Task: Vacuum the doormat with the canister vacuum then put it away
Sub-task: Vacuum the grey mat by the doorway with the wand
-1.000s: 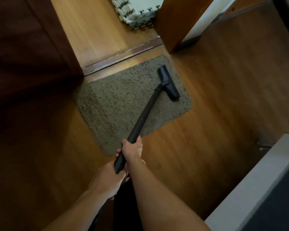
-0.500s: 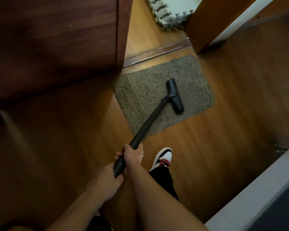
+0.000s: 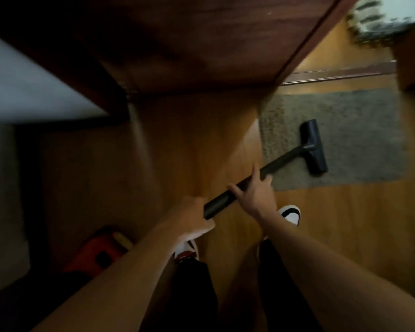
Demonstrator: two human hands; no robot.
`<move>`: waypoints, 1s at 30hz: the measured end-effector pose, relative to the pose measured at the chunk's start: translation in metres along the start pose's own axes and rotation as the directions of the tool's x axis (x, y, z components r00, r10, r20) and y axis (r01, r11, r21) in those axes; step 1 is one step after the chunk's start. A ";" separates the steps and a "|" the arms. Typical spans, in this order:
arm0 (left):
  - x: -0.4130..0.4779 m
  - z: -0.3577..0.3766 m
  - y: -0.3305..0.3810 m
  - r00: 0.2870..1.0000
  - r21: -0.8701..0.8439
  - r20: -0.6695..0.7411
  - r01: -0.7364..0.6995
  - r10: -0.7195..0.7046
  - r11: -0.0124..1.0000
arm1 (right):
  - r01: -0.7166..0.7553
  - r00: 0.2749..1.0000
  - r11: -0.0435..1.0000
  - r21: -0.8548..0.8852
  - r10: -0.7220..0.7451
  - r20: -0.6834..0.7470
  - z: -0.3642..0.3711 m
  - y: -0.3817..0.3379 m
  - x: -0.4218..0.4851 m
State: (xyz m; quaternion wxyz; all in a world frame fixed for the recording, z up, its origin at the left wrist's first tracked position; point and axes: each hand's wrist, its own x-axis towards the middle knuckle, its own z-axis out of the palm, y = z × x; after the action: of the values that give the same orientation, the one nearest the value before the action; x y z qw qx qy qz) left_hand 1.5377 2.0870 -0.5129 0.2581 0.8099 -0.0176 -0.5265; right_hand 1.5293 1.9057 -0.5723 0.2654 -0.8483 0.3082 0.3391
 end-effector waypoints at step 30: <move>-0.149 0.065 -0.070 0.646 -0.456 -0.745 -0.311 -0.166 0.834 | 0.751 0.187 0.502 0.428 -0.784 0.591 0.033 -0.100 0.007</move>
State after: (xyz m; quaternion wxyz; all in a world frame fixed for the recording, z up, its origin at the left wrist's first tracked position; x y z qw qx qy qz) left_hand 1.3984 2.1665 -0.4385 0.4825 0.8437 0.2087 -0.1089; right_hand 1.5895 1.9921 -0.5742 0.5137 -0.6666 -0.2839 0.4595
